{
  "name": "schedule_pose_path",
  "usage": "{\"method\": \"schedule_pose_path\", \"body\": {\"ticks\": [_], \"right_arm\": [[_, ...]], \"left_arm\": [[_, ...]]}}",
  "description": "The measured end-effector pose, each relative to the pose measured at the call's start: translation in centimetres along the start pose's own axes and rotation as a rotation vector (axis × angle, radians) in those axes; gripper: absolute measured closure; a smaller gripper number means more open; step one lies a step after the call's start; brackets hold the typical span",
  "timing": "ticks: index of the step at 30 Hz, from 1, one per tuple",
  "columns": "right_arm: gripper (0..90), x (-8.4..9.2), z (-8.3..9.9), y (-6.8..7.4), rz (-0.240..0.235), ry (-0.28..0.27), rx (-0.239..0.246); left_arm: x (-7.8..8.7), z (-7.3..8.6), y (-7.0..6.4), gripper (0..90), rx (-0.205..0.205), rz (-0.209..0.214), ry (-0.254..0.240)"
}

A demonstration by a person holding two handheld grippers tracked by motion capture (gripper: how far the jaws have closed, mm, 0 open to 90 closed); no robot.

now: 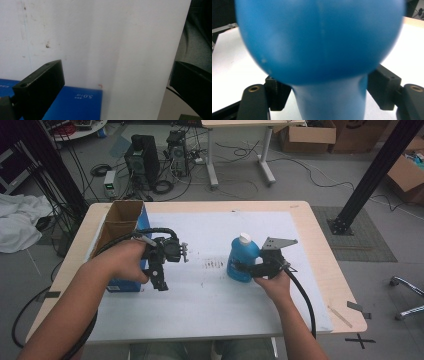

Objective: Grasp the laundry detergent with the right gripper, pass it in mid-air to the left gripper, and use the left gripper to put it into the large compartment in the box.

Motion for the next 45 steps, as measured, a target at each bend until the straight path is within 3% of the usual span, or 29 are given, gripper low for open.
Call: {"method": "schedule_pose_path", "body": {"ticks": [31,34,43,45], "right_arm": [[39.2,-0.5,0.9,-0.1,-0.014,-0.03,-0.011],[41.6,-0.5,1.0,0.2,0.01,-0.045,0.023],[43.3,-0.5,1.0,0.4,0.026,-0.047,0.037],[44.0,-0.4,1.0,0.5,0.05,-0.051,0.043]], "left_arm": [[-0.6,-0.1,0.3,0.0,-0.003,0.003,0.0],[-0.7,-0.2,0.3,0.1,-0.004,0.005,-0.001],[-0.8,-0.1,0.3,0.1,-0.001,0.006,-0.002],[-0.9,-0.1,0.3,0.1,0.0,0.008,0.001]]}}
Point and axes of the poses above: each handheld gripper's, and its own axes: x roughly backward along the jaws, z roughly out of its underside, y roughly to its left, the point moved 1 cm from there along -x, roughly forward along the jaws, and after that the axes turned 4 degrees about -y, right-handed, at the moved point
